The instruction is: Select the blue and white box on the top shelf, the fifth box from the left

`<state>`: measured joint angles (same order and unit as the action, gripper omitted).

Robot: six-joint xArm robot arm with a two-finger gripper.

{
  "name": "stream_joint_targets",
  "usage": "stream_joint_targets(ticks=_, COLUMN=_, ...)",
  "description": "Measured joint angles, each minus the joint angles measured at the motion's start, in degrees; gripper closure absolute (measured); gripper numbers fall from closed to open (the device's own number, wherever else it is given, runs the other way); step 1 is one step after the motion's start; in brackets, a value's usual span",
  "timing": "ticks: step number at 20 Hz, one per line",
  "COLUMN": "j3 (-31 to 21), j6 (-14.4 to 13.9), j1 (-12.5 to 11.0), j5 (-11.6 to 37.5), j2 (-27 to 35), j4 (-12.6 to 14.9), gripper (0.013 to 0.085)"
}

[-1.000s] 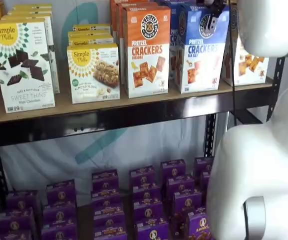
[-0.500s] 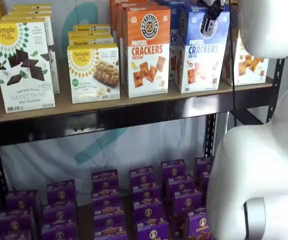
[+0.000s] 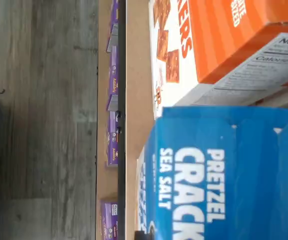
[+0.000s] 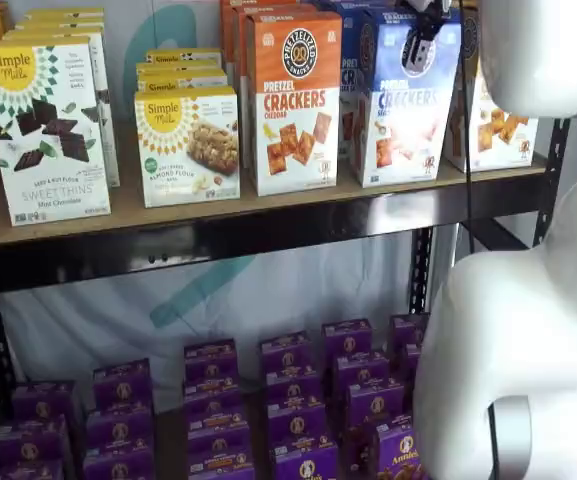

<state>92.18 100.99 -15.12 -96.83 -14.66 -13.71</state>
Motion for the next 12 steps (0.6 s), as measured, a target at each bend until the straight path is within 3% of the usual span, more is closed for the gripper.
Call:
stream_joint_targets(ticks=4, j3=0.1, j6=0.0, j1=-0.1, j5=-0.1, j2=0.0, j4=-0.1, gripper=0.0450)
stream_joint_targets(ticks=12, j3=0.7, j6=0.0, j1=-0.5, j5=-2.0, j2=-0.2, j4=-0.8, gripper=0.0450)
